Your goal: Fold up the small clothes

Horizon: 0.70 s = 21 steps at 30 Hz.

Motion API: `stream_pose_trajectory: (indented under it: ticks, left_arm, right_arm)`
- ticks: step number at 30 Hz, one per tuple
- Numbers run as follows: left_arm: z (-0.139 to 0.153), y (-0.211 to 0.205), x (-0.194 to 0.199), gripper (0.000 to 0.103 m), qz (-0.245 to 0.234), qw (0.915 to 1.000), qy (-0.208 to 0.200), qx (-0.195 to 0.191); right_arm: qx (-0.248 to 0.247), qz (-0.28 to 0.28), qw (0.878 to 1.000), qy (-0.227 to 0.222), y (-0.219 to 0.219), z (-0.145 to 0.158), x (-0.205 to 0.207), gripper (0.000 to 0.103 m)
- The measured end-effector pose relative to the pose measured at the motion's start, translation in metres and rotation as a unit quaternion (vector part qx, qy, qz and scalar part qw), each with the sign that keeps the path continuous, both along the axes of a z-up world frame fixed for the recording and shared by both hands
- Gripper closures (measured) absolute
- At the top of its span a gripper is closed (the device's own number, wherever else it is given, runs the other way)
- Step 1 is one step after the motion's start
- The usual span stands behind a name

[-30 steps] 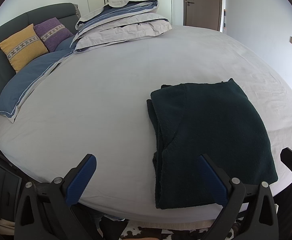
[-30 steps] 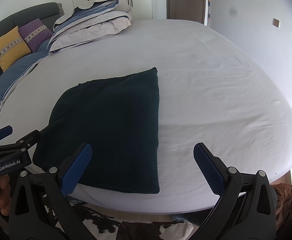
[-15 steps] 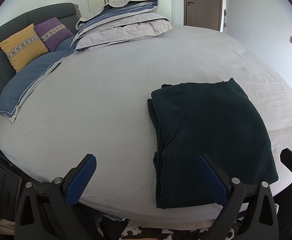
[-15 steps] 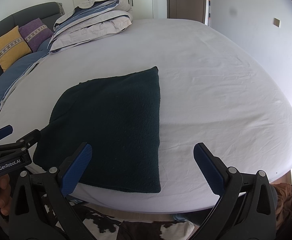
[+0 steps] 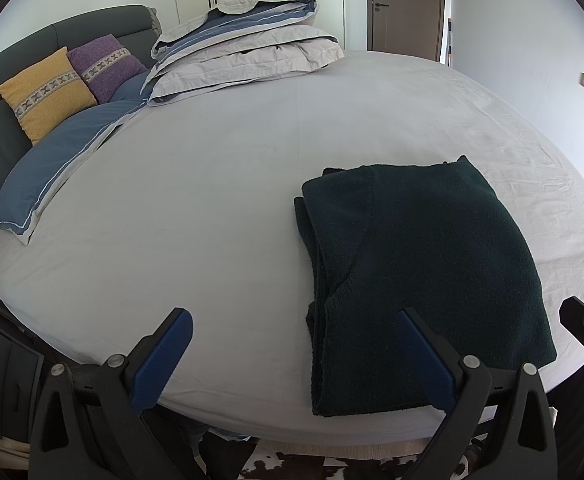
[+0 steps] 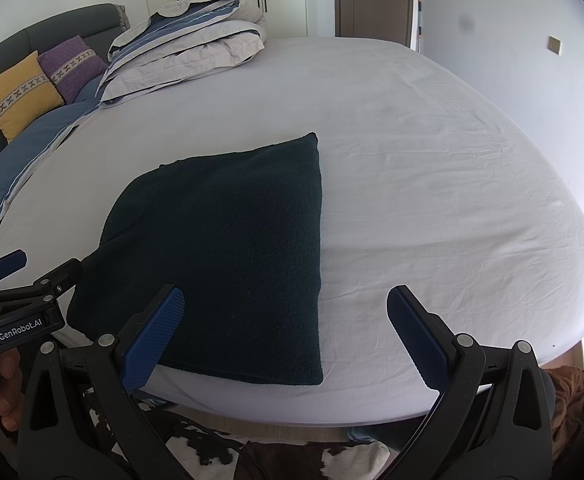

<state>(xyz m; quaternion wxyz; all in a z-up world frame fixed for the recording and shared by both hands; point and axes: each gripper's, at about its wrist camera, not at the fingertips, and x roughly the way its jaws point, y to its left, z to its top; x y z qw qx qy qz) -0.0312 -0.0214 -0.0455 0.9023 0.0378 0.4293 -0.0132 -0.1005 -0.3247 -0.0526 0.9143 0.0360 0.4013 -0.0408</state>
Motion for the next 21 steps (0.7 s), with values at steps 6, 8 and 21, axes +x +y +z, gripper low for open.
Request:
stream_pose_trajectory:
  ticks: [6,8,21]
  left_arm:
    - [-0.0008,0.0001,-0.0005,0.000,-0.001,1.0000,0.001,0.000]
    - [-0.0012,0.0005,0.0004,0.000,-0.002,1.0000,0.001,0.000]
    - [-0.0016,-0.0011,0.0001,0.000,-0.005,1.0000,0.003,-0.001]
  right_arm:
    - [0.001,0.000,1.000,0.000,-0.0001,0.0001,0.0000,0.000]
    - [0.000,0.000,1.000,0.000,-0.0006,0.0001,0.0004,0.000]
    - [0.001,0.002,1.000,0.001,-0.0013,-0.0008,0.0008,0.000]
